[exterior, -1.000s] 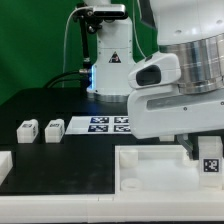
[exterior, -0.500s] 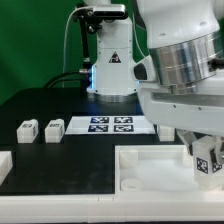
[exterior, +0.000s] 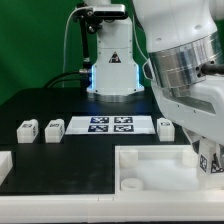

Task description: Assemble one leg

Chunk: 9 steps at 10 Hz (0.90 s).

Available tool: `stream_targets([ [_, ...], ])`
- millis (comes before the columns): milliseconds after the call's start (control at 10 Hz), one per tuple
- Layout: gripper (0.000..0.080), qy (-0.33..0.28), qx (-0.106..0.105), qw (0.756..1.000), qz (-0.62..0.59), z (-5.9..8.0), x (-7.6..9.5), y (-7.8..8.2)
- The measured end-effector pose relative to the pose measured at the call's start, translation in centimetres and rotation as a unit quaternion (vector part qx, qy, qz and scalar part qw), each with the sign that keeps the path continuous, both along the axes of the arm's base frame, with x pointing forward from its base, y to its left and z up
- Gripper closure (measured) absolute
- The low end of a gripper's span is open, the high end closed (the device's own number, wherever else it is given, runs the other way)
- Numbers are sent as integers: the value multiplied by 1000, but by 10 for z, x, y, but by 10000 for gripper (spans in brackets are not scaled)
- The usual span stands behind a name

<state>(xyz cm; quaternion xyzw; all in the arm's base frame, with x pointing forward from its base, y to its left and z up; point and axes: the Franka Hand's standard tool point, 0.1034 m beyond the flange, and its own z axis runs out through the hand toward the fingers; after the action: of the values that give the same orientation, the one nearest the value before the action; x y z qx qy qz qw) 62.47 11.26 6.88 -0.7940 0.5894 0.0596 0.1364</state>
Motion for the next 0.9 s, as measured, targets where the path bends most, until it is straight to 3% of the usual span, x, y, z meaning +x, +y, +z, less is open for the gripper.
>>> stream_targets([
  [100,301,-19,-10,996,92,1,-3,2],
  [200,167,-35,-24,980,197,5,-5,5],
  [300,167,-53,-40,957,281,6,-5,7],
  [400,153,-60,-40,951,301,5,-5,6],
  [500,153,-76,-43,929,360,5,-4,4],
  [600,151,-92,-53,894,435,4,-5,3],
  [800,151,-122,-73,786,601,1,-6,4],
  [900,151,-129,-74,758,635,-1,-6,3],
])
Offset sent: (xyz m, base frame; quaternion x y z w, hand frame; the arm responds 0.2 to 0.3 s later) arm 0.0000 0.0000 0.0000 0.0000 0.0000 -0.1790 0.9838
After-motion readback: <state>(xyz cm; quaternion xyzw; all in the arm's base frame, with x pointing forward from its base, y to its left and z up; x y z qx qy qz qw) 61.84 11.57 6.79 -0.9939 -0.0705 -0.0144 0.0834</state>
